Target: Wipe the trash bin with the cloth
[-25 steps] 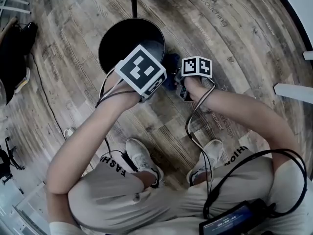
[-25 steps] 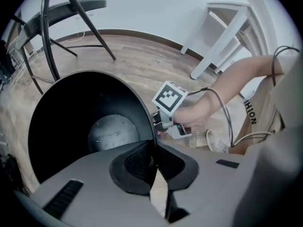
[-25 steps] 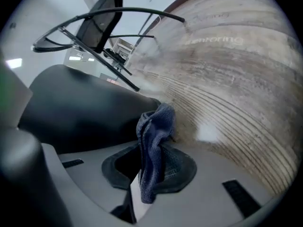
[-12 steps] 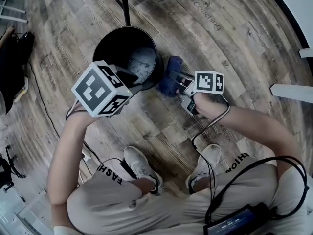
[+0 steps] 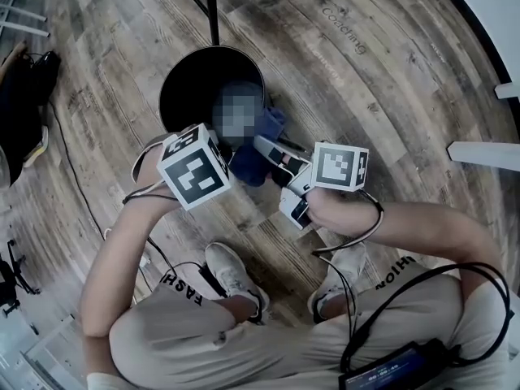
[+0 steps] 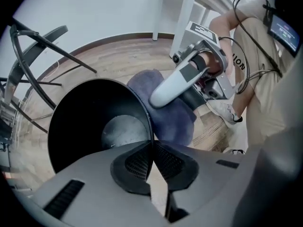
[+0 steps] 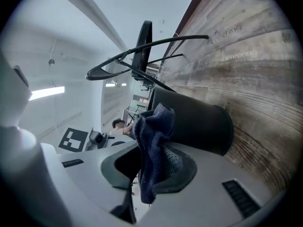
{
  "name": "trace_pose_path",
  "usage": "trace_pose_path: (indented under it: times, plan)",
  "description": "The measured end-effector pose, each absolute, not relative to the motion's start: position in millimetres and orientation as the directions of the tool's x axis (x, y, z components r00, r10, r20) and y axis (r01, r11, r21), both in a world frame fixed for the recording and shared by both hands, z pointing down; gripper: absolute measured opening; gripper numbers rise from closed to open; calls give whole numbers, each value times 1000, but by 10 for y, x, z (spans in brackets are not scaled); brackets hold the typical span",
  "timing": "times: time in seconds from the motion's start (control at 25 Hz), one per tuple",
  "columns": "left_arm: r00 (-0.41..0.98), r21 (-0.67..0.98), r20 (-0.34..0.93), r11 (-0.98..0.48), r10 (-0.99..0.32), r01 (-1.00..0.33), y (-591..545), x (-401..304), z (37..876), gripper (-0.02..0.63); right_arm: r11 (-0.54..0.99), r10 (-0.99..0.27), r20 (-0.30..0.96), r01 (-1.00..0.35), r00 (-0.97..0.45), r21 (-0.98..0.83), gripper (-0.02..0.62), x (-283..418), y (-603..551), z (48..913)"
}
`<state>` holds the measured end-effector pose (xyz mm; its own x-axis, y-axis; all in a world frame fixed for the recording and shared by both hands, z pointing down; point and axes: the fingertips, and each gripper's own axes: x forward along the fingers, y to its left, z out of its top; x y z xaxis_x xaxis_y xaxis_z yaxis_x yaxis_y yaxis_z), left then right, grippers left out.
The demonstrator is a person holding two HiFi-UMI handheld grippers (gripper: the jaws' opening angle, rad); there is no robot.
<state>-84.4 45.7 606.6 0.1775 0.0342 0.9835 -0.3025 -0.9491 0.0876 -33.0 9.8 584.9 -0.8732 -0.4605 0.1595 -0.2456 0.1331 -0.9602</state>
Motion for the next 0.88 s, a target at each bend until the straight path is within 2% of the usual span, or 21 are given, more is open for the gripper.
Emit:
trace_pose_path:
  times: [0.12, 0.28, 0.44, 0.64, 0.76, 0.88]
  plan:
    - [193, 81, 981, -931, 12, -355, 424, -735, 6085, 18, 97, -467, 209, -284, -859, -954, 63, -313, 60, 6027]
    - [290, 141, 957, -867, -4, -477, 366, -551, 6051, 17, 27, -463, 309, -362, -831, -932, 63, -198, -21, 6445]
    - [337, 173, 941, -819, -26, -546, 276, -444, 6038, 18, -35, -408, 428, -454, -807, -890, 63, -132, -83, 7009]
    - [352, 160, 935, -819, -54, -552, 240, -374, 6052, 18, -104, -292, 562, -558, -774, -823, 63, -126, -69, 7671]
    - [391, 206, 920, -804, -34, -557, 299, -373, 6015, 18, -117, -246, 583, -574, -774, -811, 63, -133, -62, 7795]
    - [458, 268, 888, -778, -29, -569, 308, -368, 5943, 70, -90, -238, 584, -581, -776, -809, 63, -77, -56, 7757]
